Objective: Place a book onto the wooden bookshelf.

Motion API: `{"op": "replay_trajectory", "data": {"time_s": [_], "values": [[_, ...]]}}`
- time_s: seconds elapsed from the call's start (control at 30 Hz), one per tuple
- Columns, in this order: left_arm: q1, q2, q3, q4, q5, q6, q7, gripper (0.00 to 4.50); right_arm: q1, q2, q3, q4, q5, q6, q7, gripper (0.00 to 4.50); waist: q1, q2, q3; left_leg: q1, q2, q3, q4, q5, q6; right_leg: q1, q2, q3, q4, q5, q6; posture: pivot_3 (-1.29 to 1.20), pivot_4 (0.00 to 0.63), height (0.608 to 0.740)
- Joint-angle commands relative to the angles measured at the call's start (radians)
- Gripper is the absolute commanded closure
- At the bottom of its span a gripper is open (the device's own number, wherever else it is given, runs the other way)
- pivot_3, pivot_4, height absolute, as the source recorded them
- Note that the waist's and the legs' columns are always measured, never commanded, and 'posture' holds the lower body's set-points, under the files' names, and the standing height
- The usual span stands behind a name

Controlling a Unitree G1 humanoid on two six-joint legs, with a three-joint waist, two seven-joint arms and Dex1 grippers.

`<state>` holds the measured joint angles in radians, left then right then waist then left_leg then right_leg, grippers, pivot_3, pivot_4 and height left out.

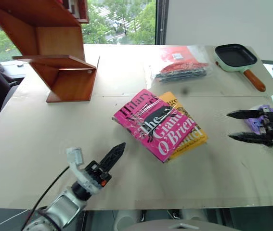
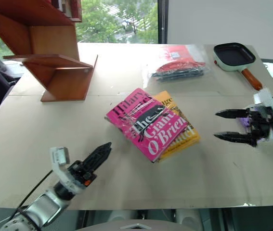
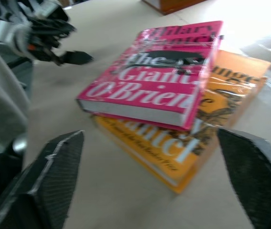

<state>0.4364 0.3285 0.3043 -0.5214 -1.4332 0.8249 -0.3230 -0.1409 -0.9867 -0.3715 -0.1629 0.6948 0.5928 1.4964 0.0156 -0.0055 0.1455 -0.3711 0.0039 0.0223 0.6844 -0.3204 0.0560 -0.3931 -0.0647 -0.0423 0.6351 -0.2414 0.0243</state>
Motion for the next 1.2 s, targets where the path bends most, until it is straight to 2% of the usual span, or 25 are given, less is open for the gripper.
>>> {"op": "replay_trajectory", "data": {"time_s": [0.03,0.2,0.33,0.43,0.5,0.63,0.87,1.2], "values": [[-0.044,0.005,-0.024,0.043,0.004,0.001,0.036,0.0,0.044,-0.001,-0.1,-0.083,0.084,0.021,-0.007,0.03,-0.001,0.0,0.0,0.001,0.0,0.0,0.0,0.0,0.0,0.001,0.0,0.0,0.0,0.0,0.0,0.0,0.15,0.74],[-0.149,0.029,-0.075,0.129,0.076,0.015,0.037,0.0,0.119,0.055,-0.225,-0.187,0.177,0.041,-0.115,0.03,0.003,0.0,-0.001,0.001,-0.001,0.001,0.002,0.002,-0.004,0.002,0.0,0.001,0.0,0.0,0.0,0.0,0.15,0.74],[-0.284,0.009,-0.098,0.256,0.103,0.025,0.067,0.0,0.28,0.131,-0.356,-0.314,0.174,0.001,-0.197,0.03,0.022,0.001,-0.002,0.002,-0.001,0.0,0.002,0.003,-0.004,0.004,0.001,0.0,-0.001,0.001,0.001,0.0,0.15,0.74],[-0.331,0.007,-0.113,0.286,0.095,0.058,0.065,0.0,0.367,0.171,-0.425,-0.398,0.229,0.016,-0.263,0.03,0.023,0.005,-0.004,0.003,-0.001,0.001,0.002,0.003,-0.004,0.005,0.002,0.001,-0.001,0.002,0.004,0.0,0.15,0.74],[-0.353,-0.001,-0.118,0.301,0.085,0.075,0.074,0.0,0.398,0.204,-0.455,-0.443,0.218,-0.041,-0.274,0.03,0.022,0.005,-0.005,0.006,-0.001,0.002,0.002,0.003,-0.004,0.007,0.002,0.002,-0.001,0.002,0.004,0.0,0.15,0.74],[-0.382,-0.008,-0.144,0.327,0.092,0.118,0.085,0.0,0.476,0.23,-0.483,-0.483,0.199,-0.069,-0.305,0.03,0.026,0.004,-0.006,0.011,-0.001,0.002,0.002,0.0,0.0,0.012,0.002,0.002,-0.002,0.0,0.001,0.0,0.15,0.74],[-0.419,-0.068,-0.136,0.387,0.029,0.165,0.157,0.0,0.687,0.32,-0.522,-0.507,0.149,-0.25,-0.168,0.03,0.032,0.007,-0.009,0.01,-0.001,0.0,0.002,0.0,0.0,0.013,0.001,0.001,-0.005,0.0,0.001,0.0,0.15,0.74],[-0.546,-0.11,-0.167,0.509,-0.013,0.286,0.204,0.0,0.737,0.313,-0.499,-0.484,0.155,-0.322,-0.166,0.03,0.033,0.011,-0.012,0.01,-0.001,0.0,0.001,-0.001,0.002,0.015,0.0,0.0,-0.008,0.0,0.001,0.0,0.15,0.74]]}}
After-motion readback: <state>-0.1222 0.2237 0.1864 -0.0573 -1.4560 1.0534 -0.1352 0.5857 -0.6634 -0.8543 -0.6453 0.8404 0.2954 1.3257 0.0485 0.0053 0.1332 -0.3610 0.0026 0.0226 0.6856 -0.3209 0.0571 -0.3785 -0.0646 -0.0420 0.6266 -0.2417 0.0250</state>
